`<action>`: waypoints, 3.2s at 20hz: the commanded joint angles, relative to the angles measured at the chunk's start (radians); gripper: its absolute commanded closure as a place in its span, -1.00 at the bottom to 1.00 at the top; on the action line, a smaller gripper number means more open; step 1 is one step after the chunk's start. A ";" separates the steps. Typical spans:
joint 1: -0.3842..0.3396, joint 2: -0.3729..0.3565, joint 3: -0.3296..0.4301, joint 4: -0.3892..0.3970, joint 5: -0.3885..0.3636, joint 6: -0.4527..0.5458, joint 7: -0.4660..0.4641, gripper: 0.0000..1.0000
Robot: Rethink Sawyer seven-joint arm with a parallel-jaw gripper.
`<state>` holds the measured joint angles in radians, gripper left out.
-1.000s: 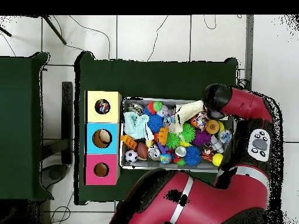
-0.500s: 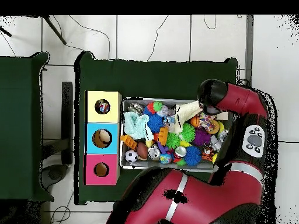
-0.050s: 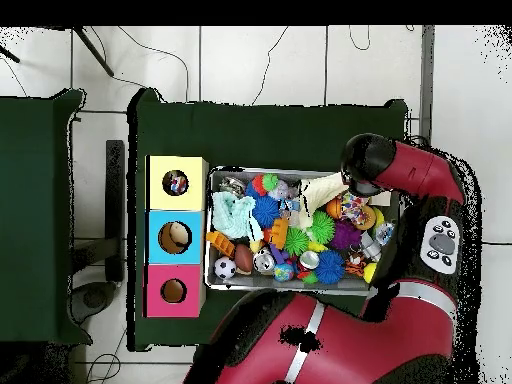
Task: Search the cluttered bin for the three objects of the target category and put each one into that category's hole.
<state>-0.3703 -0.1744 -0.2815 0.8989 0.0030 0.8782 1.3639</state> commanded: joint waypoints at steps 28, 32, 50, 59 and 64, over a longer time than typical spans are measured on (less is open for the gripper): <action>-0.082 -0.219 0.132 0.368 0.035 -0.061 0.062 1.00; -0.120 -0.244 0.167 0.435 0.014 -0.141 0.014 1.00; 0.030 -0.351 0.105 0.631 -0.005 -0.245 0.146 1.00; 0.003 -0.355 0.122 0.664 -0.001 -0.279 0.108 1.00; -0.024 -0.344 0.139 0.662 -0.002 -0.289 0.086 1.00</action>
<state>-0.3549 -0.5419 -0.2455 1.4529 0.0260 0.6367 1.3639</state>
